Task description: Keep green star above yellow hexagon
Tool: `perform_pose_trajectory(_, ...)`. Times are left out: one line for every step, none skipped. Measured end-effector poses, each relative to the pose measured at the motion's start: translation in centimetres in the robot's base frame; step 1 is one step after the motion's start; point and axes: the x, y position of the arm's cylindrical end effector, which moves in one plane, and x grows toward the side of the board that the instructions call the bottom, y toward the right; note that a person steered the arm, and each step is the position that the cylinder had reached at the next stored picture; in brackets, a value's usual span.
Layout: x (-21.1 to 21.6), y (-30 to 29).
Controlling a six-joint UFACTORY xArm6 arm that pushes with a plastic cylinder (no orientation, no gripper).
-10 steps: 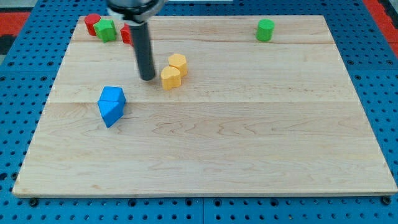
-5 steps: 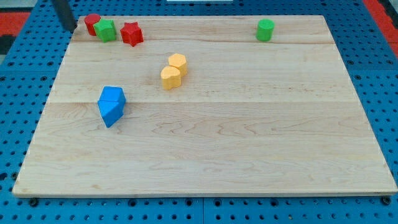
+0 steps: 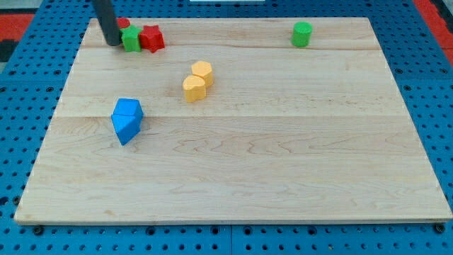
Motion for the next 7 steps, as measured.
perform_pose_trajectory(-0.1, 0.4)
perform_pose_trajectory(-1.4, -1.6)
perform_pose_trajectory(-2.1, -5.3)
perform_pose_trajectory(-4.2, -5.6)
perform_pose_trajectory(-6.3, -4.0)
perform_pose_trajectory(-6.0, -0.9)
perform_pose_trajectory(-5.7, 2.4)
